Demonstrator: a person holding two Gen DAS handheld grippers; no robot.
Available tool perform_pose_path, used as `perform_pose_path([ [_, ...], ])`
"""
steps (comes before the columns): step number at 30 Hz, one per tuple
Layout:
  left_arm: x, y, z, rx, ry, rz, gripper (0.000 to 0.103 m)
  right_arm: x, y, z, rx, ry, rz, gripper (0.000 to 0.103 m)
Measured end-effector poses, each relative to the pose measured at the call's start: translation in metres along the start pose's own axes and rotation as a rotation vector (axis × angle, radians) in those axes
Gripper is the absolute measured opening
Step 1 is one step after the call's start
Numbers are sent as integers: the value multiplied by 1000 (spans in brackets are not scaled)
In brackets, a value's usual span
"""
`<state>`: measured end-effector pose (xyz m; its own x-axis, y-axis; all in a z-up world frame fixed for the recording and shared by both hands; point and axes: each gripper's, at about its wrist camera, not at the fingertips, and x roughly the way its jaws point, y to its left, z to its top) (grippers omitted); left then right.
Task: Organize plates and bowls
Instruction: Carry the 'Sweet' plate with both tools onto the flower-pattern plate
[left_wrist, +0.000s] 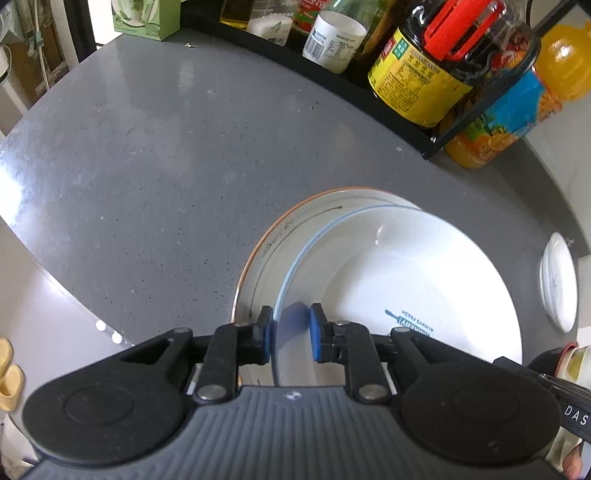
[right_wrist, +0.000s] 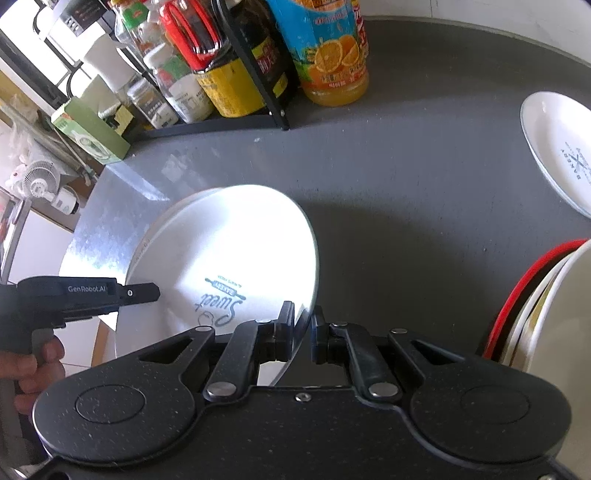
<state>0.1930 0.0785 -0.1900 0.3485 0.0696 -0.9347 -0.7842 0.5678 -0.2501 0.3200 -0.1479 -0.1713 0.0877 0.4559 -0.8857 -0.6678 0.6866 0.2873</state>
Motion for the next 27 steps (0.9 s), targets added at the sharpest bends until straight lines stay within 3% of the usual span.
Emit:
perform_pose_path([
  [12, -7, 0, 6, 28, 38, 34, 21, 13, 4, -1, -1, 12, -12, 9],
  [19, -26, 0, 11, 74, -53, 68, 44, 19, 6, 3, -7, 17, -19, 10],
  [27, -1, 16, 10, 53, -17, 114, 48, 33, 10, 5, -22, 51, -31, 14],
])
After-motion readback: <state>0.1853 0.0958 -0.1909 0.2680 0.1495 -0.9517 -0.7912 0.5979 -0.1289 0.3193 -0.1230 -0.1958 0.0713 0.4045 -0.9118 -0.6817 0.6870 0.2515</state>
